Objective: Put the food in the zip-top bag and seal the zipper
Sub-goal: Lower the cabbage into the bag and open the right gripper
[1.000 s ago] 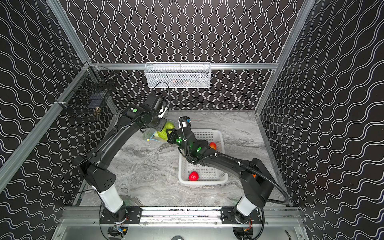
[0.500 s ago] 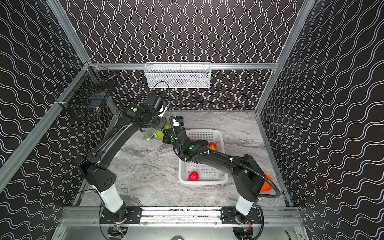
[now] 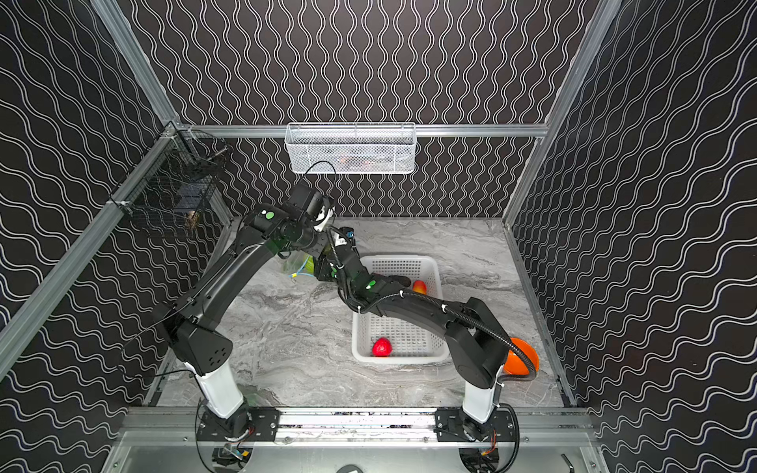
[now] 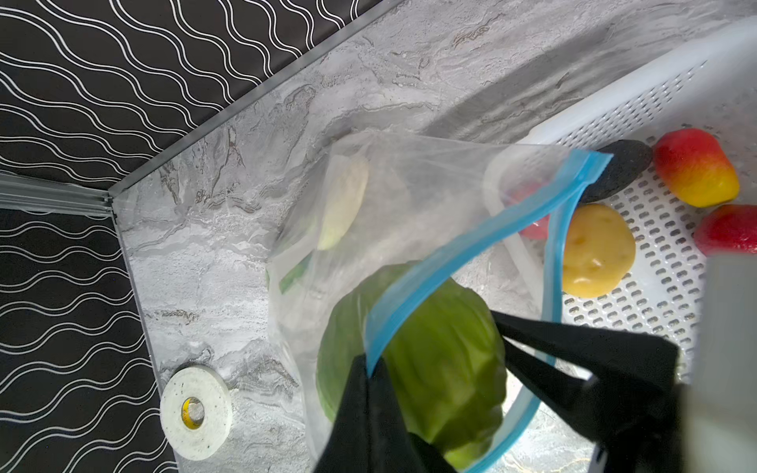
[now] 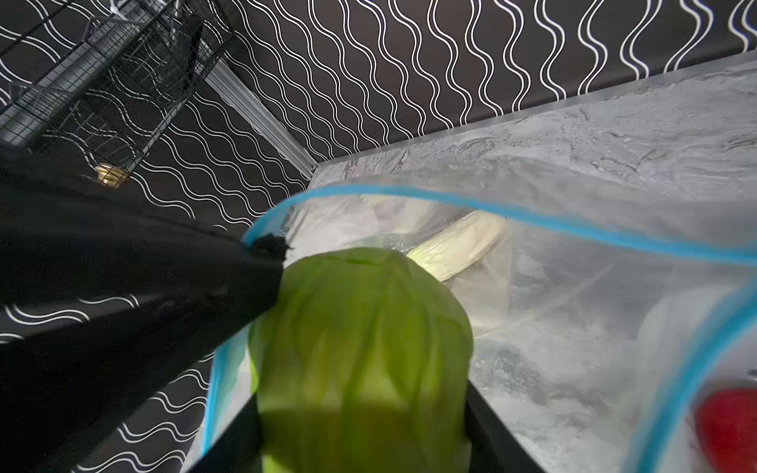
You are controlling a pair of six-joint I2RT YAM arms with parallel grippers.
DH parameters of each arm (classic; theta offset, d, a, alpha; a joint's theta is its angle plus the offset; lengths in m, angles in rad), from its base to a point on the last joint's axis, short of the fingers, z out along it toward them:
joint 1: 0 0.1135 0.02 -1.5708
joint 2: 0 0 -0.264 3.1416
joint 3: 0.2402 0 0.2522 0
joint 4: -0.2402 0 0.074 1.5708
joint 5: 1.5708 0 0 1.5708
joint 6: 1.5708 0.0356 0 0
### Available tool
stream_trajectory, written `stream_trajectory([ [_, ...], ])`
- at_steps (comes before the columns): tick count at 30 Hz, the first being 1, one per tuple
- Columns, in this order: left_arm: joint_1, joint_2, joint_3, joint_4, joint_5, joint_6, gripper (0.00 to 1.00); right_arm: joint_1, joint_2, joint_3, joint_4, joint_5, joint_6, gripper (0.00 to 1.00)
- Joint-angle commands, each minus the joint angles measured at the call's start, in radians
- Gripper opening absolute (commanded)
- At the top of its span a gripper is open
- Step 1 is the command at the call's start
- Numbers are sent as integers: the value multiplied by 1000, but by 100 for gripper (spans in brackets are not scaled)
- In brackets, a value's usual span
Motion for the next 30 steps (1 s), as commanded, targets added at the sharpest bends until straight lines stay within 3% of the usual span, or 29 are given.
stream_trajectory([
  [1,-1,1,6,-9,12,6,0,-7,-7,-3,31,-15,-2,66],
  [7,-2,-3,4,-7,9,6,0,-13,-24,-25,50,-18,6,69],
  [10,-2,-5,4,-8,8,7,0,-14,-28,-30,54,-28,-4,79],
  [18,-2,-4,10,-8,7,6,0,-13,-70,-83,101,7,-8,83],
  [21,-3,-3,12,-11,5,8,0,-30,-34,3,-65,19,37,82],
  [23,-5,-2,13,-10,4,8,0,-21,-68,-15,-30,14,8,84],
  [25,-5,-4,13,-10,2,7,0,-15,-71,-49,46,5,-1,92],
  [28,-8,-1,22,-14,6,7,0,-30,-3,85,-150,14,18,93],
  [30,-13,1,26,-15,0,10,0,-24,-19,66,-107,-11,-1,98],
])
